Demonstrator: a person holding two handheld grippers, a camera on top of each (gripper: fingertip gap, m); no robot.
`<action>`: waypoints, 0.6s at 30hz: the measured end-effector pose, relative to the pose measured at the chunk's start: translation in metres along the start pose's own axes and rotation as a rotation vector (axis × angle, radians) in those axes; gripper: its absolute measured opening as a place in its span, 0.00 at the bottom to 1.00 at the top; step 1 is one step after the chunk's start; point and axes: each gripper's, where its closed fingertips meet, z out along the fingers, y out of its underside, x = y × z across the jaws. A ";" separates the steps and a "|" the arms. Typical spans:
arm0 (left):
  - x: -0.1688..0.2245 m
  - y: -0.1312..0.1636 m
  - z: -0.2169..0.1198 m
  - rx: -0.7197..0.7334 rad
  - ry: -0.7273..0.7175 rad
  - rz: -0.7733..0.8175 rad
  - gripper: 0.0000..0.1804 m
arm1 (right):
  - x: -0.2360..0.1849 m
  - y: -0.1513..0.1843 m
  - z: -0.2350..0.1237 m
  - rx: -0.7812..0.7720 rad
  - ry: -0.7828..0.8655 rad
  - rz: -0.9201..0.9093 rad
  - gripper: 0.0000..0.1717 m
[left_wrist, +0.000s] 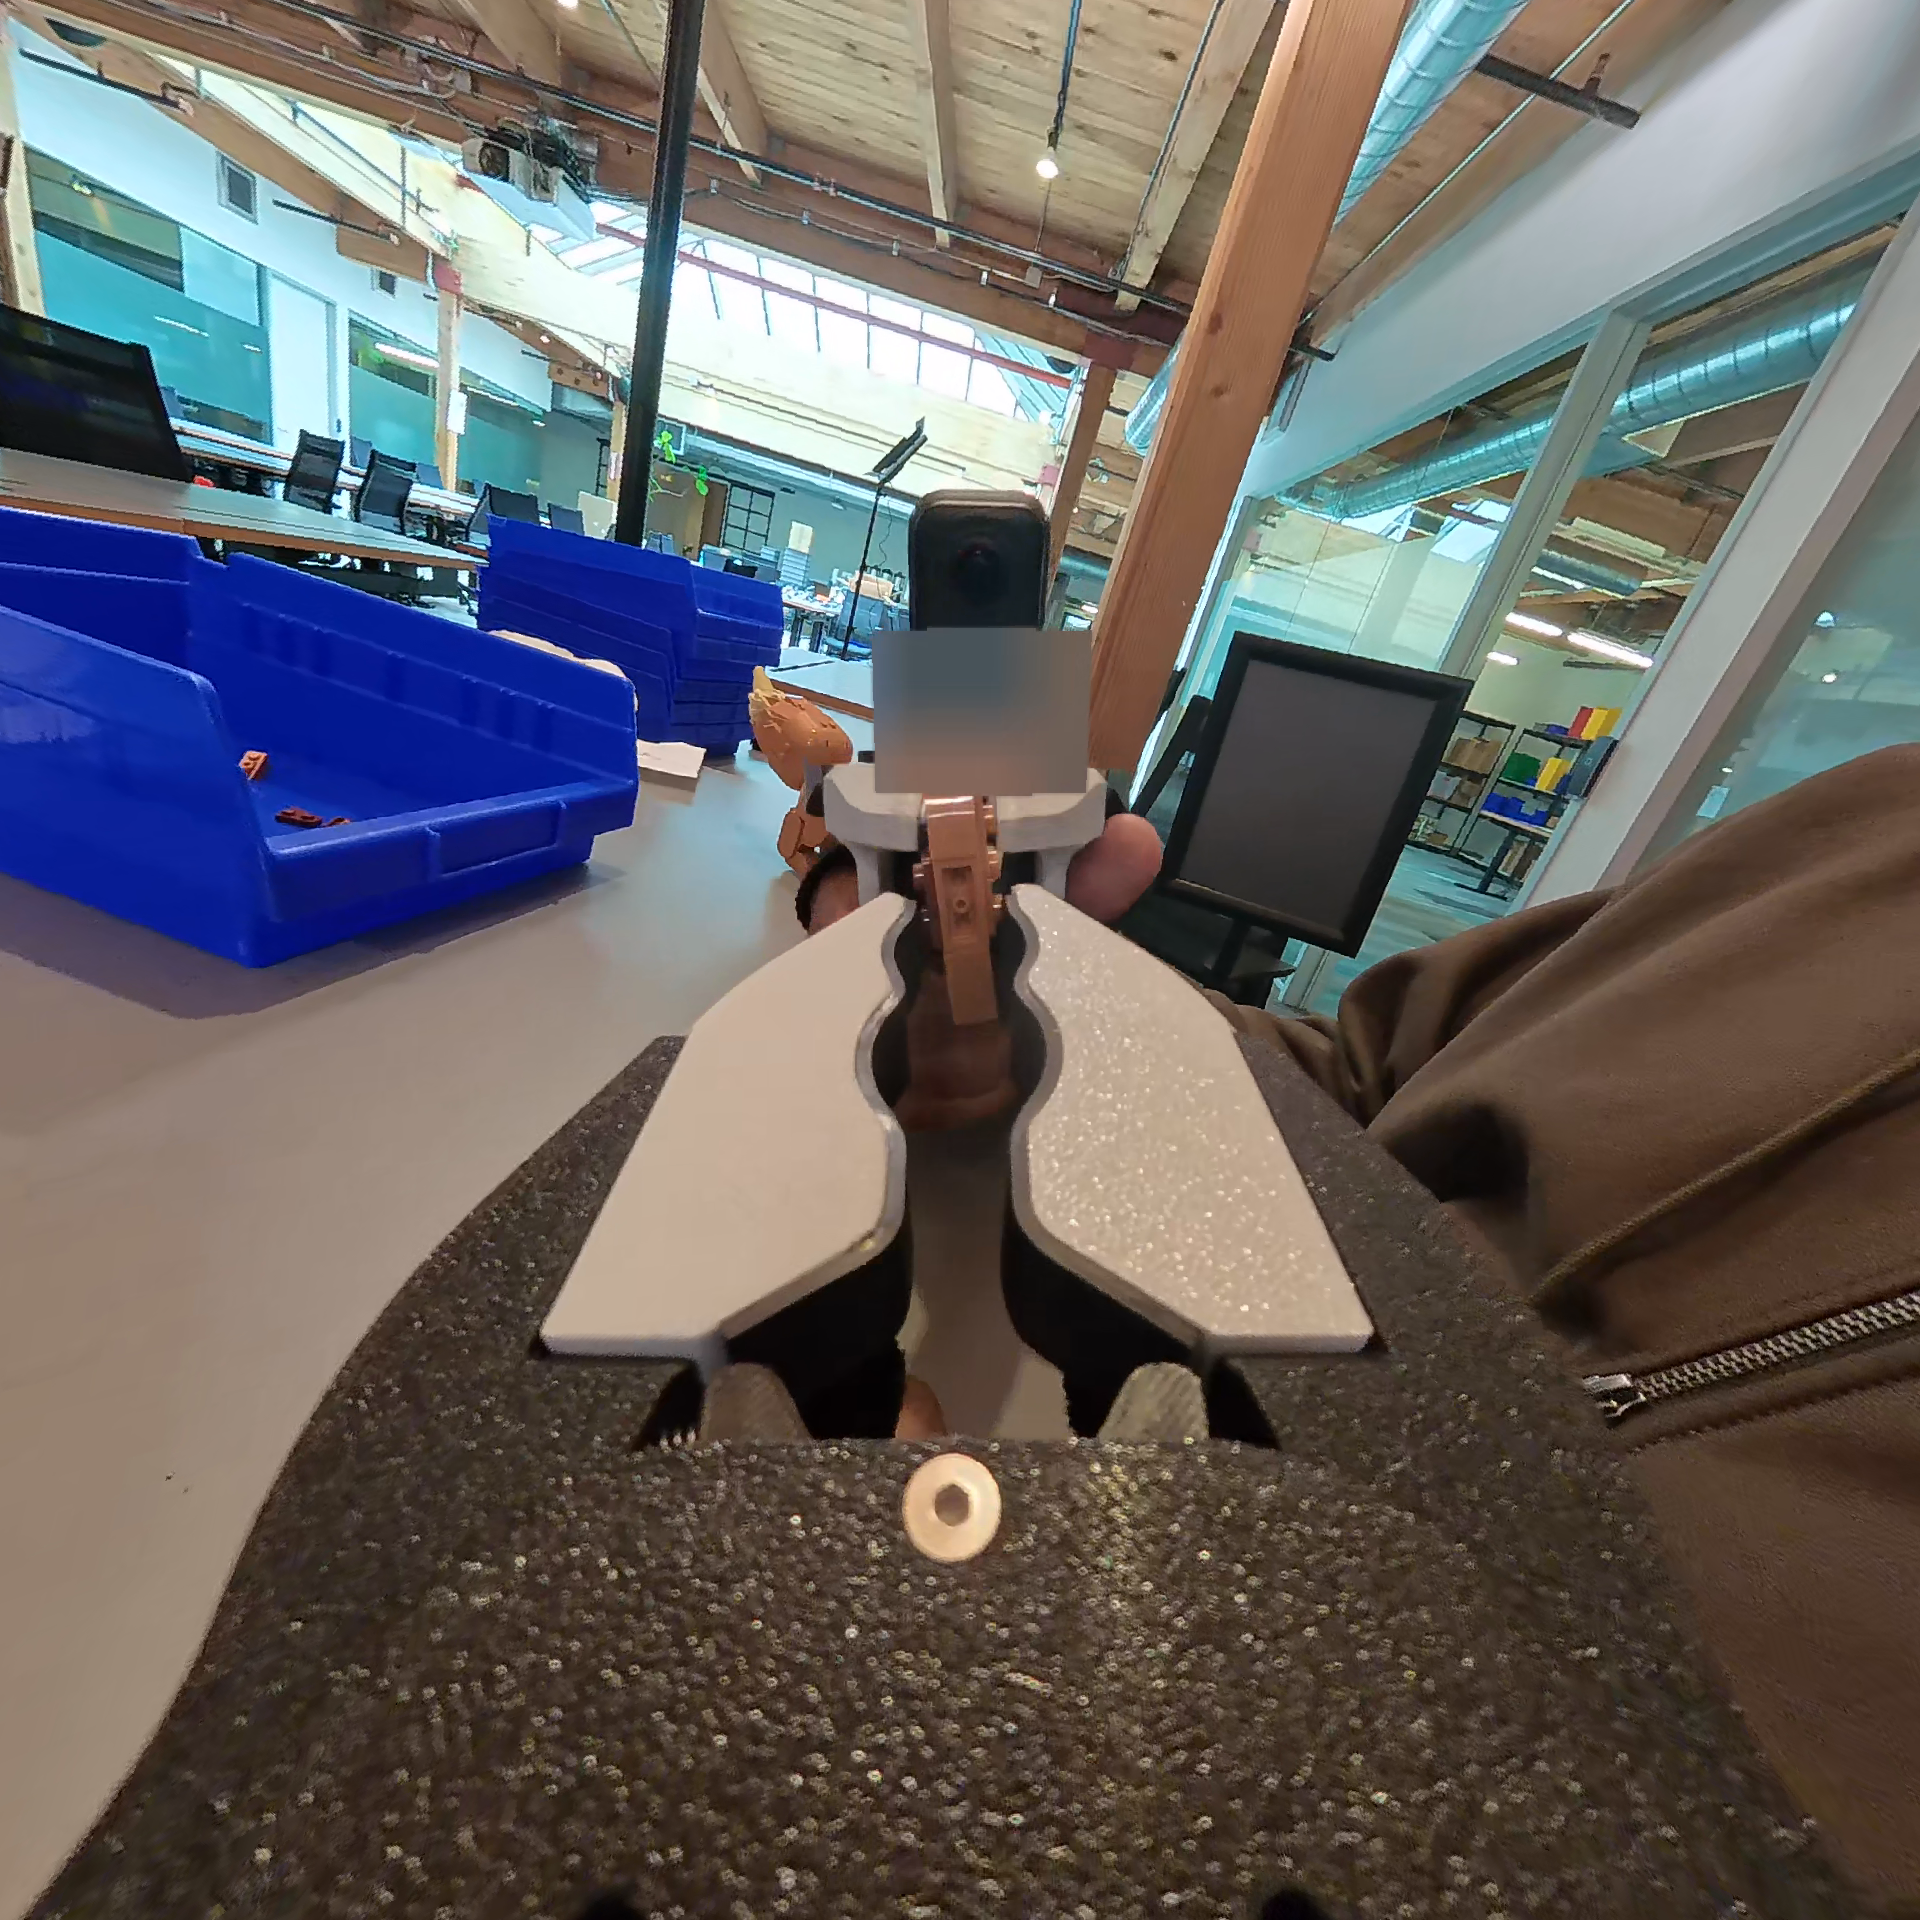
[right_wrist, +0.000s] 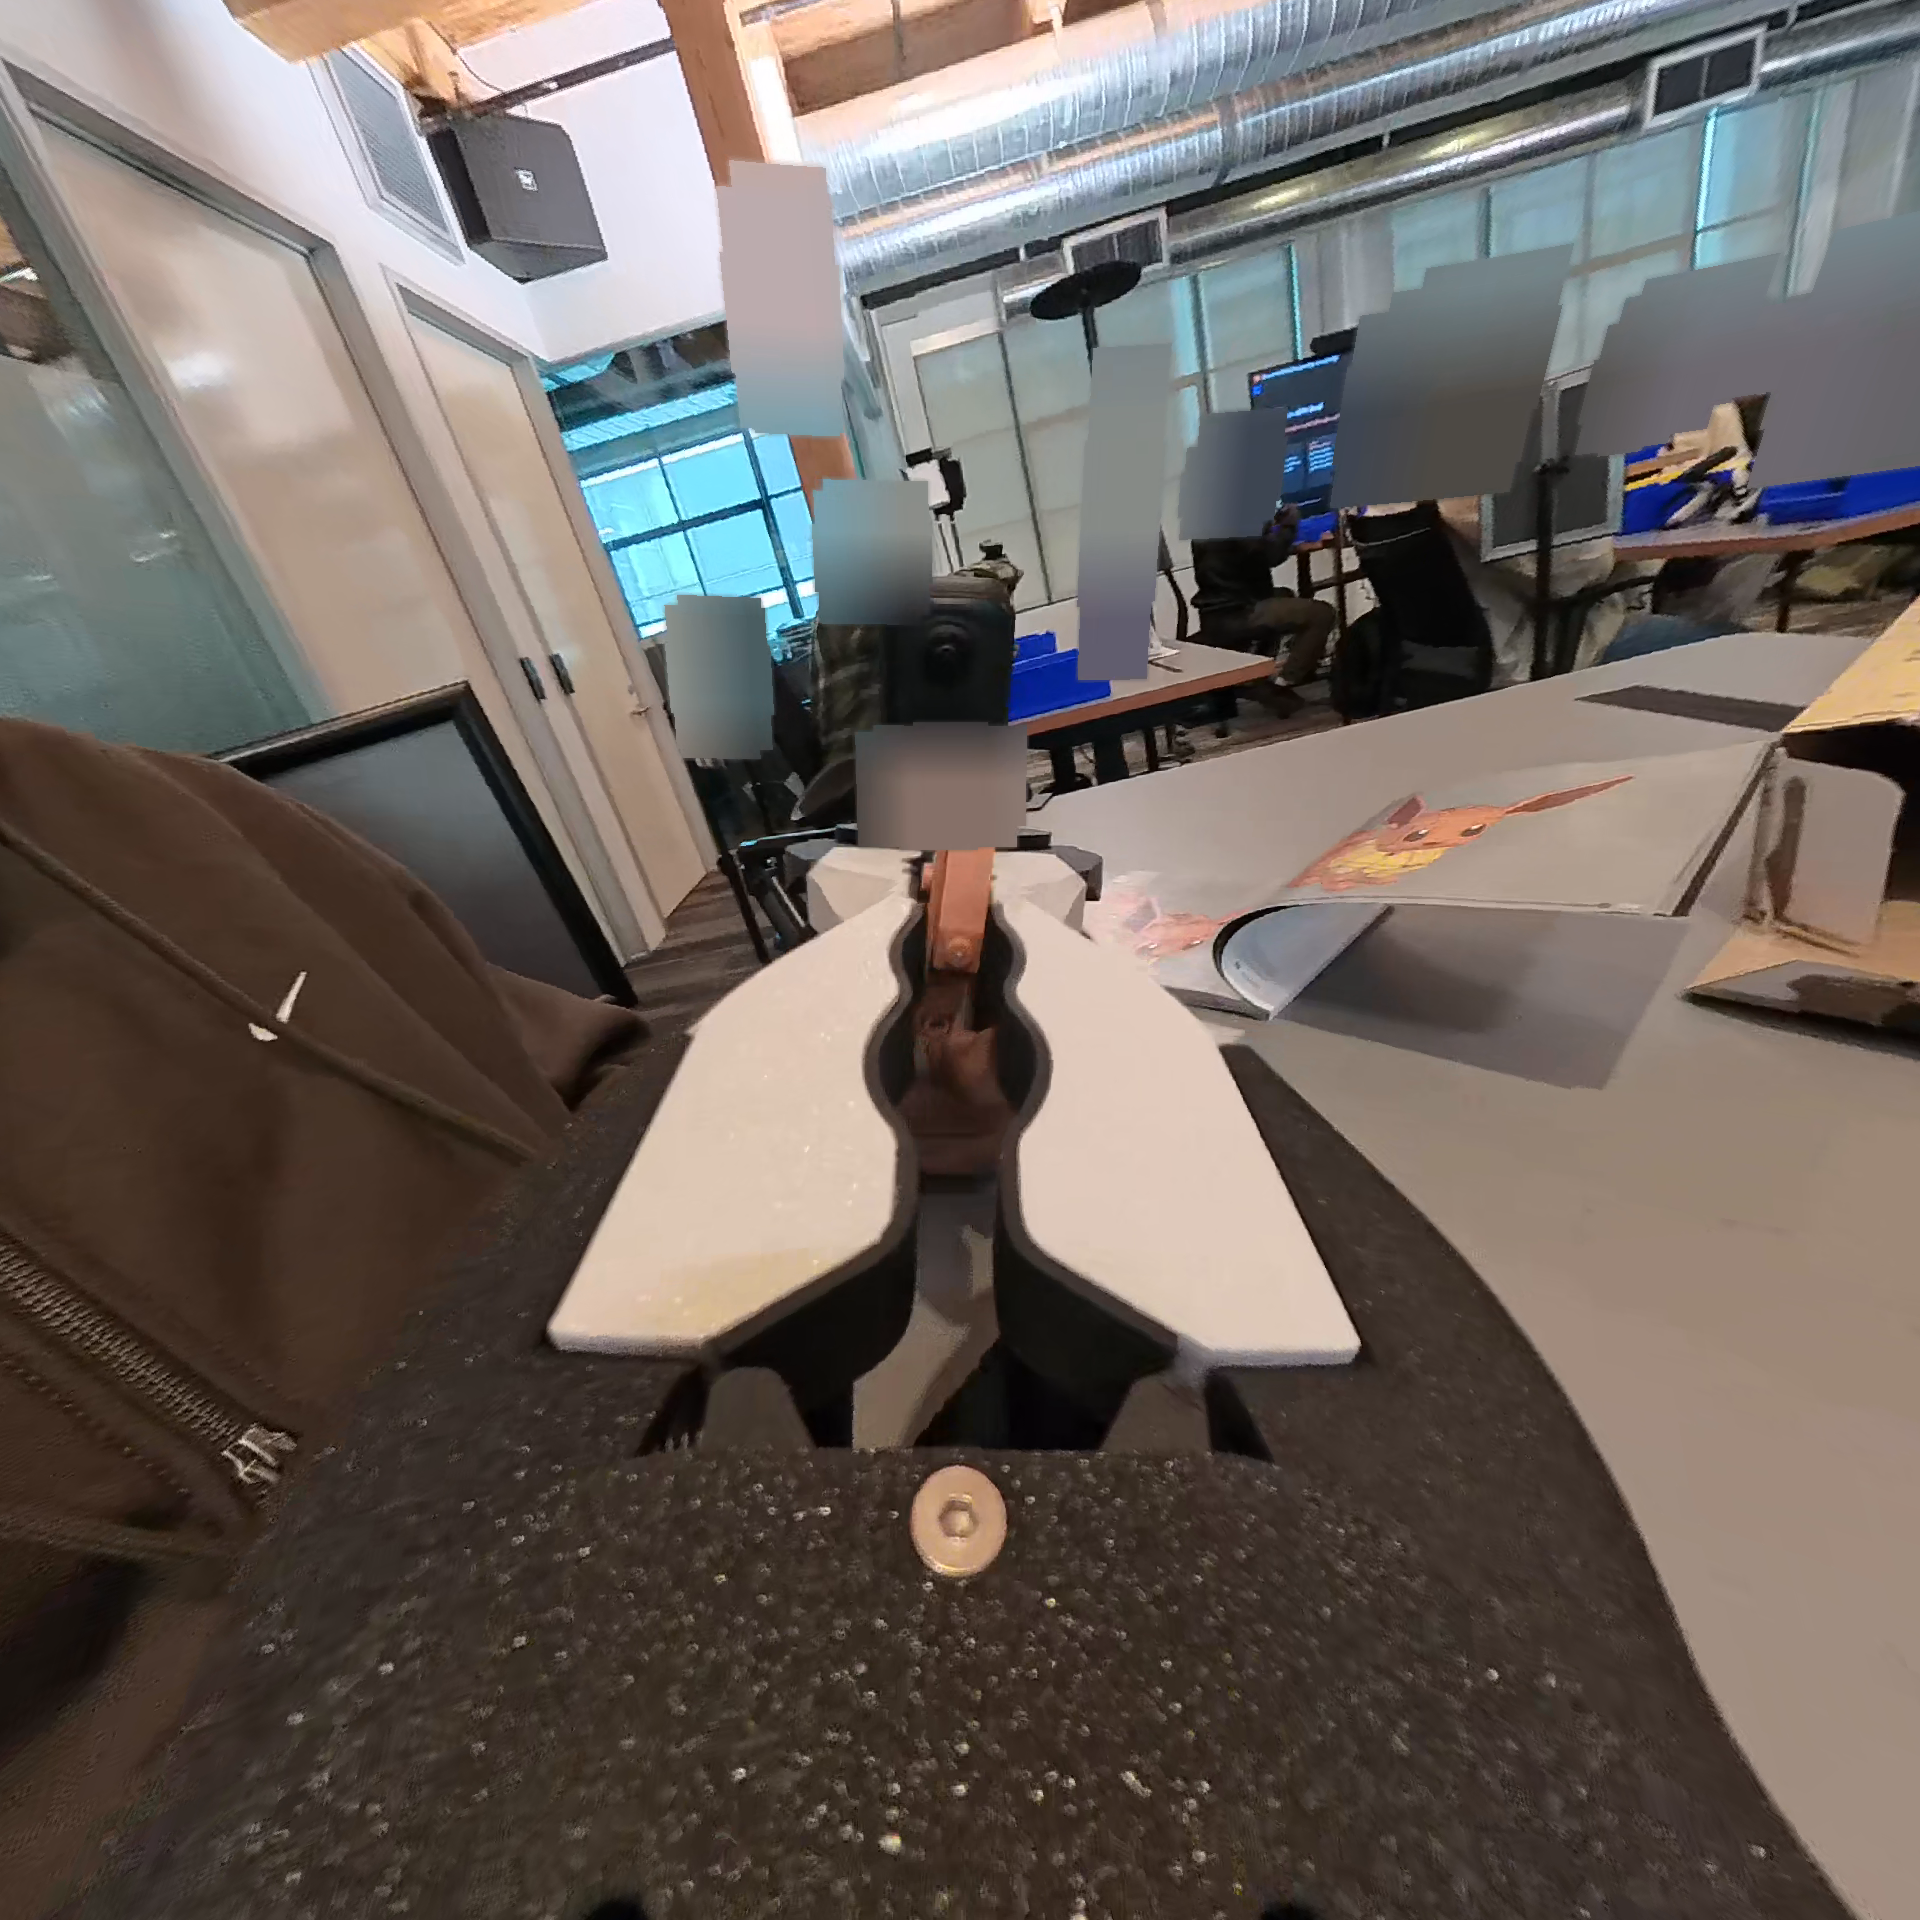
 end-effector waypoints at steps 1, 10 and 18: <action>0.000 0.000 0.000 0.002 0.003 -0.003 0.08 | -0.001 0.002 0.001 -0.009 -0.007 0.005 0.06; 0.001 -0.002 0.001 0.024 0.023 -0.041 0.08 | -0.001 0.002 0.001 -0.019 0.013 -0.032 0.04; 0.001 -0.010 -0.002 0.086 0.030 -0.059 0.11 | -0.001 0.009 0.006 -0.063 0.049 -0.105 0.04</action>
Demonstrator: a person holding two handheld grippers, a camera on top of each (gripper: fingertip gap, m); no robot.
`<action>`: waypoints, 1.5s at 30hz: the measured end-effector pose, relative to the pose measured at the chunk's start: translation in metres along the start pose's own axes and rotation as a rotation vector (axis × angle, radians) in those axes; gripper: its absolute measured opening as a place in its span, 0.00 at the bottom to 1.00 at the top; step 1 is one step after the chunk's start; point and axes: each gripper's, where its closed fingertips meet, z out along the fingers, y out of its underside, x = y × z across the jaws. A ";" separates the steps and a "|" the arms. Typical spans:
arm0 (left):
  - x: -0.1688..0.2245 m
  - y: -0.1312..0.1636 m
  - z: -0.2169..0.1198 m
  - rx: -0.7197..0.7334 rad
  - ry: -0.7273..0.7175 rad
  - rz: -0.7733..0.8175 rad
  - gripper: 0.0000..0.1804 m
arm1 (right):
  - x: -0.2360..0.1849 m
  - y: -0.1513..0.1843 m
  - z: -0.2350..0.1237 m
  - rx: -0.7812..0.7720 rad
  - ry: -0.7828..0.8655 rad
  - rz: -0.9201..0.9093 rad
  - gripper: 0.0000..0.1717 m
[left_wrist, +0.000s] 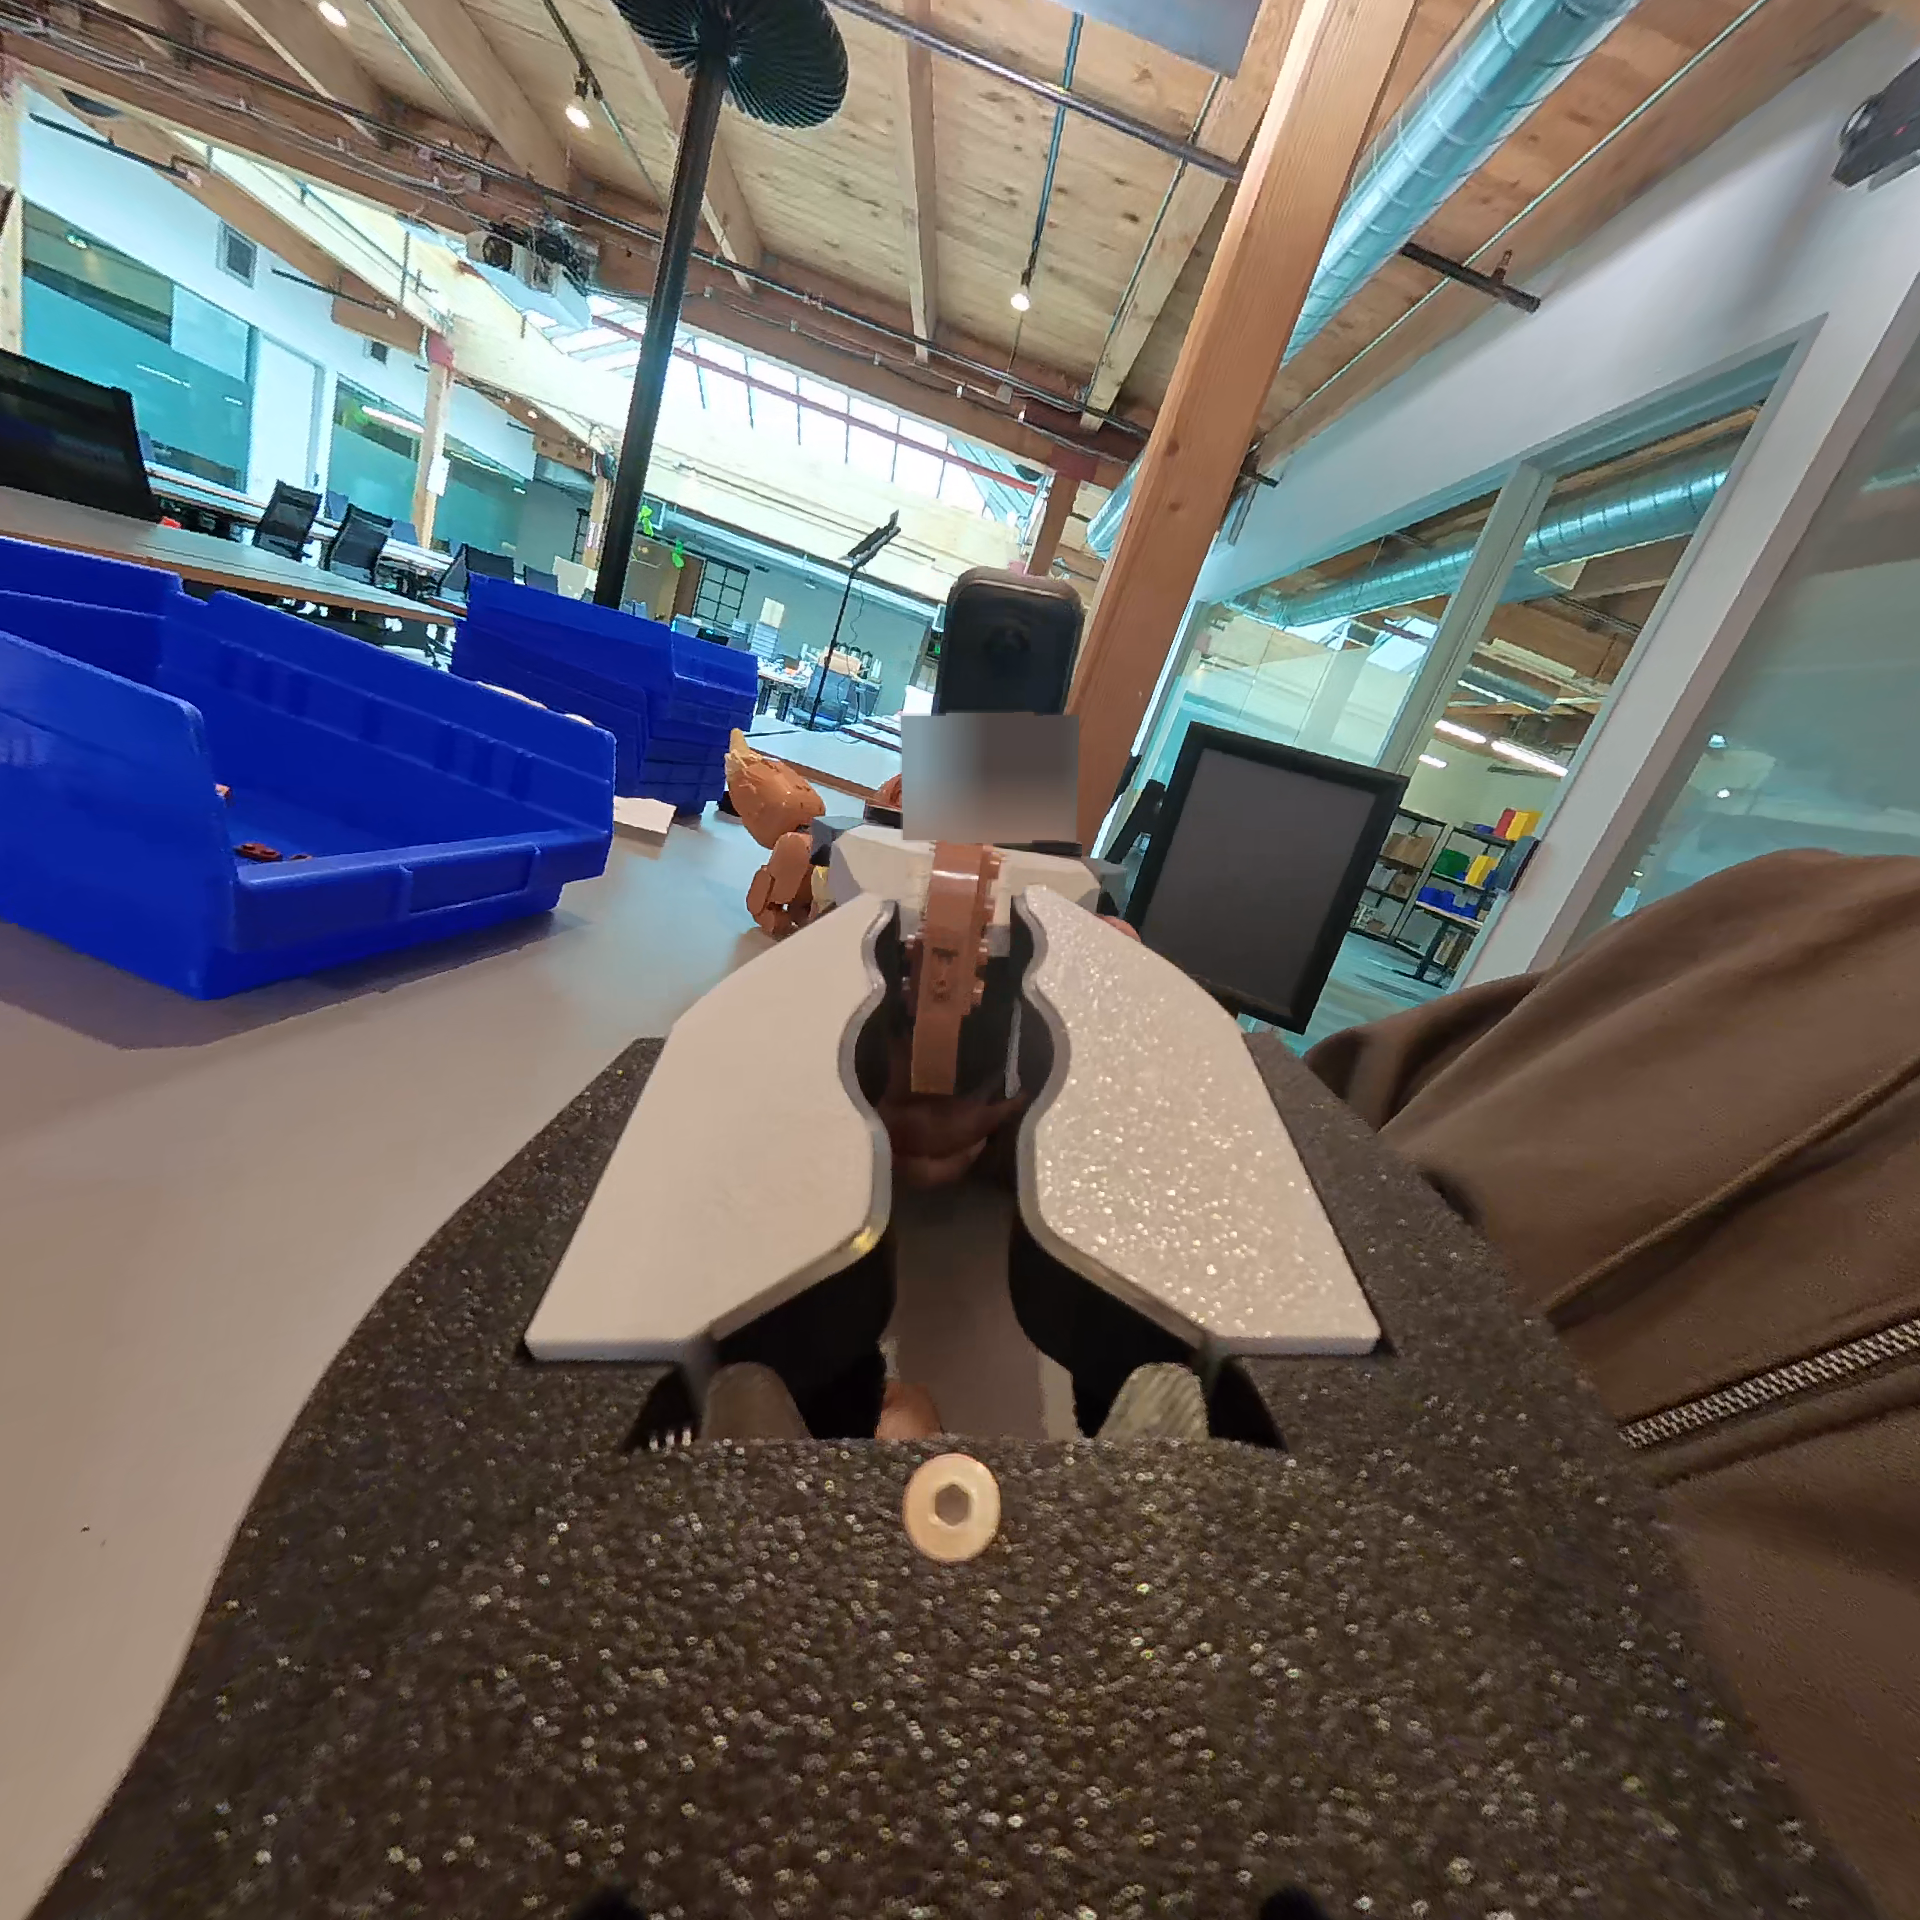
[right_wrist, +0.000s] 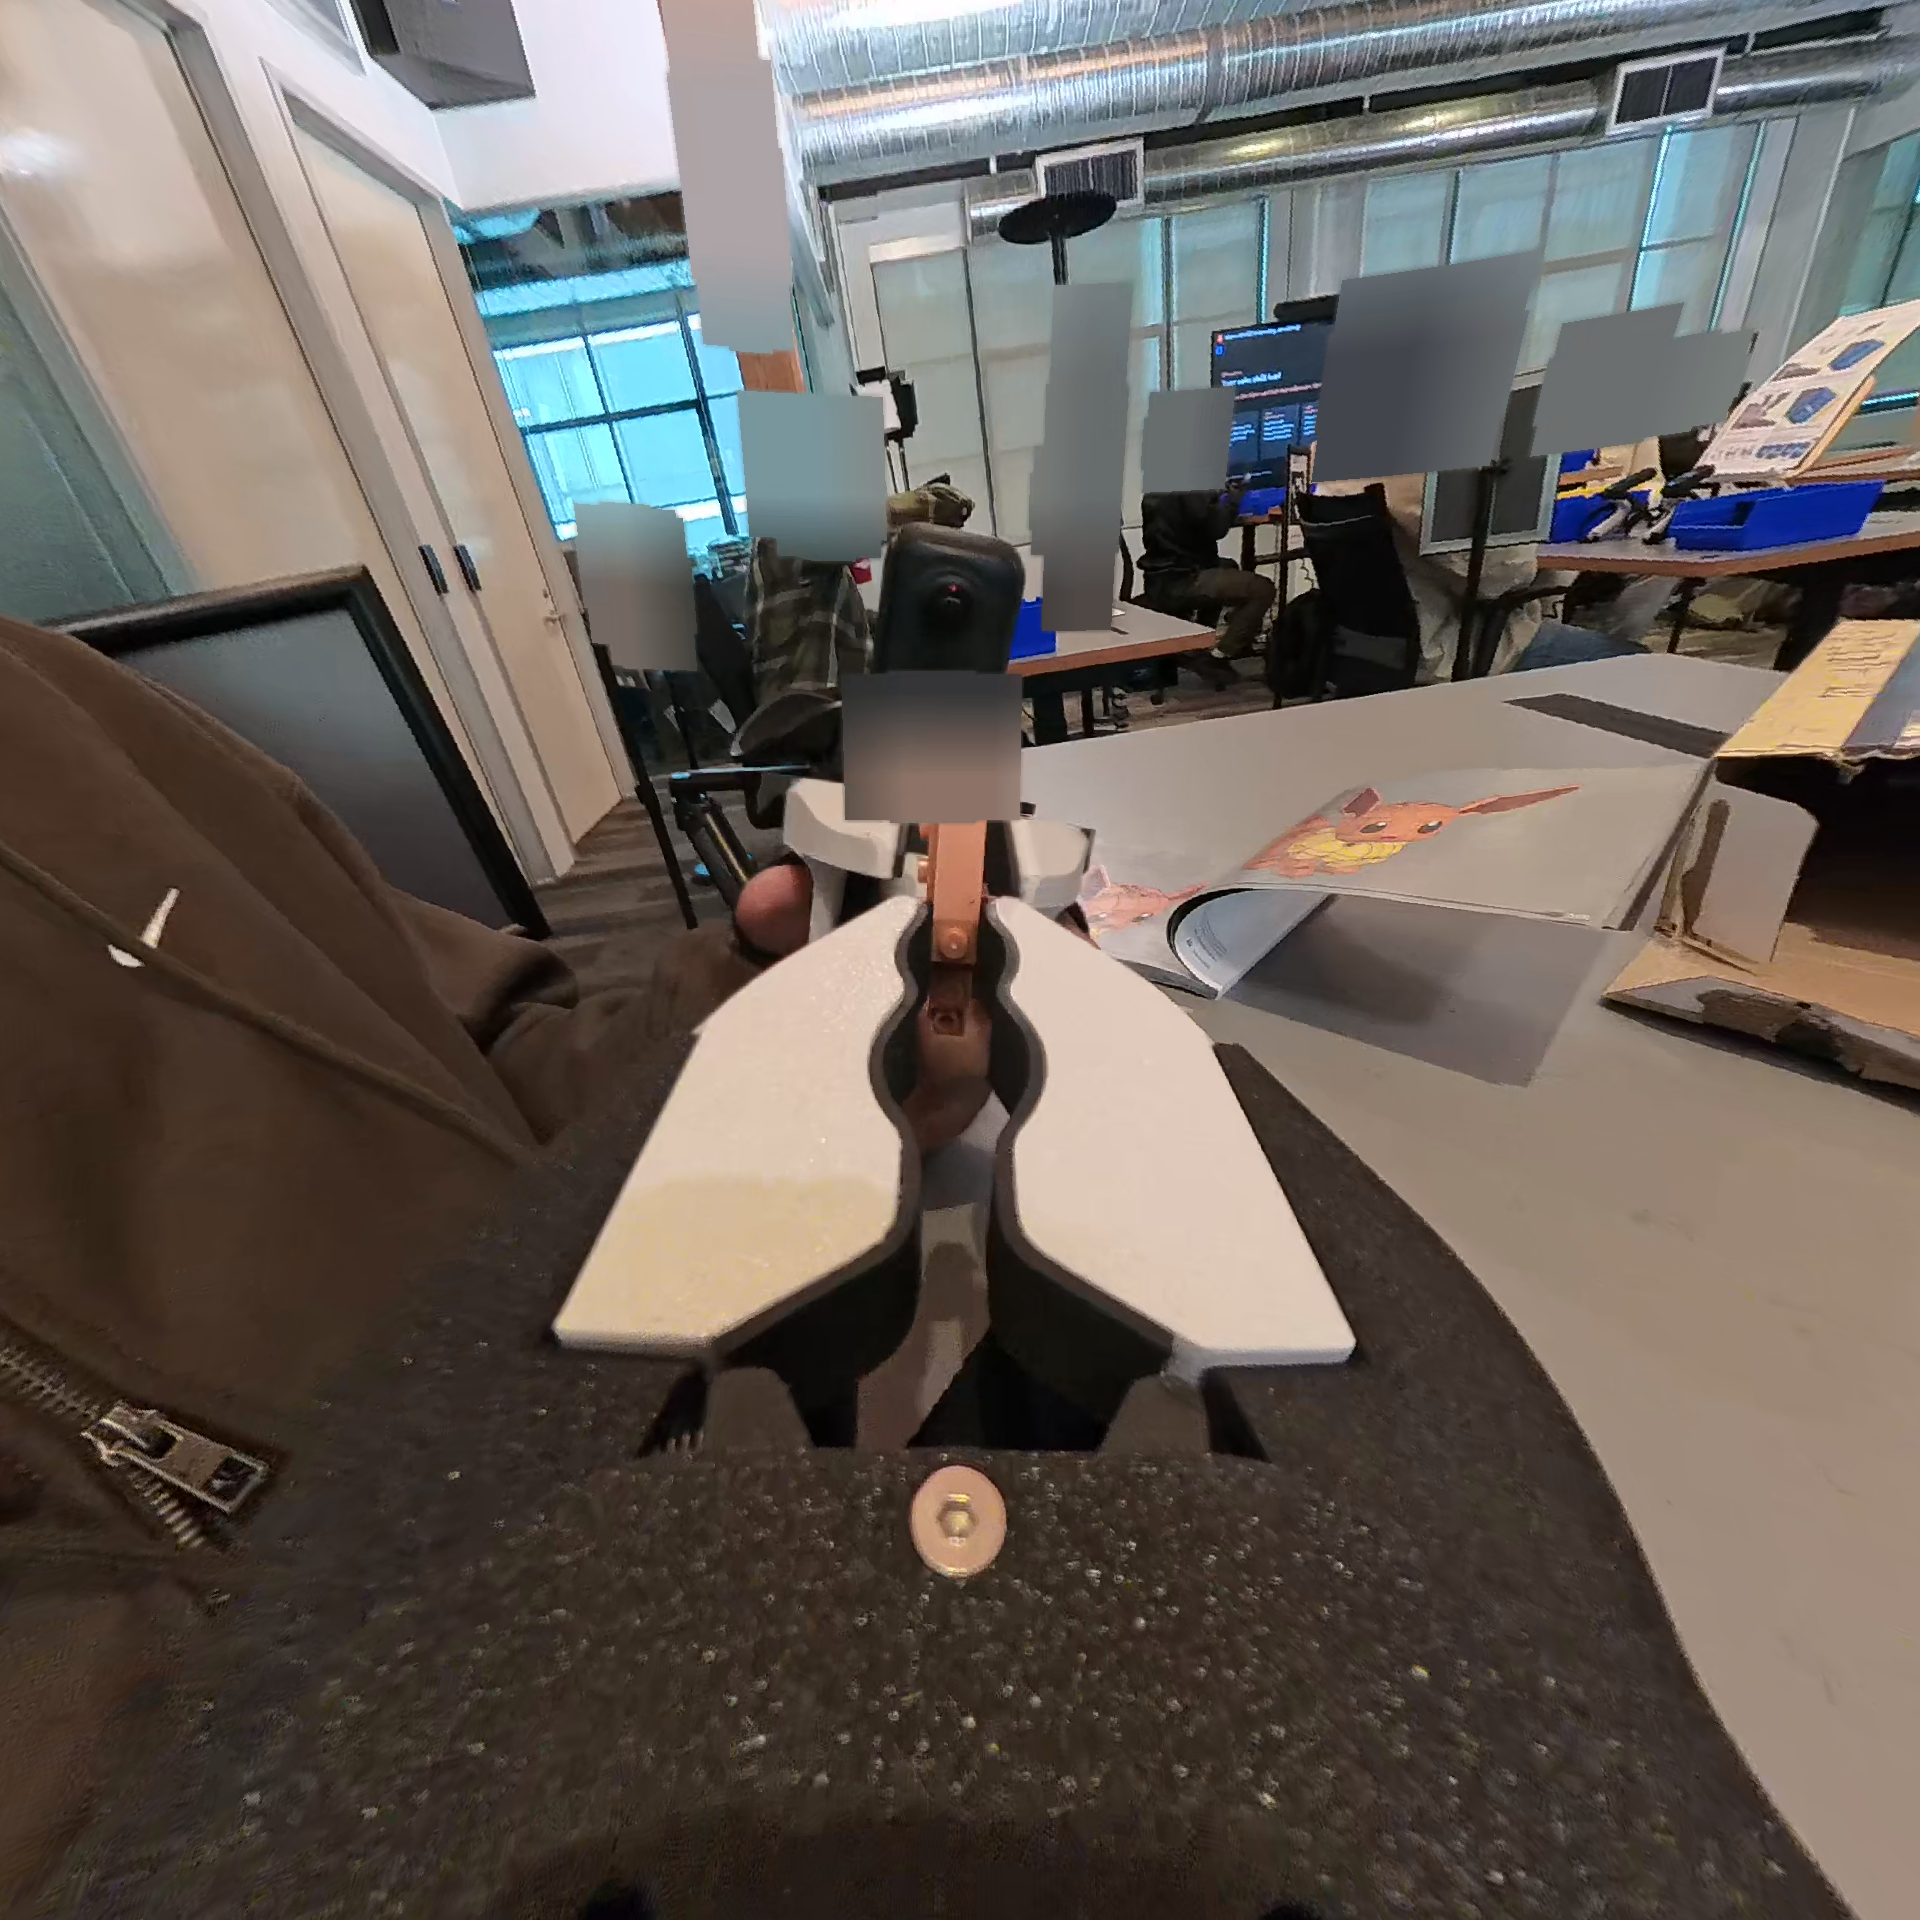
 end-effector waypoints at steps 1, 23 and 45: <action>0.001 0.001 0.000 -0.006 0.002 0.006 0.10 | -0.001 0.001 0.001 -0.007 0.002 -0.013 0.04; 0.004 0.002 0.001 -0.019 0.034 -0.005 0.07 | -0.005 -0.005 -0.001 0.008 -0.052 0.022 0.04; -0.032 -0.033 -0.045 0.134 -0.160 -0.022 0.06 | 0.157 -0.041 -0.112 -0.184 0.953 -0.206 0.05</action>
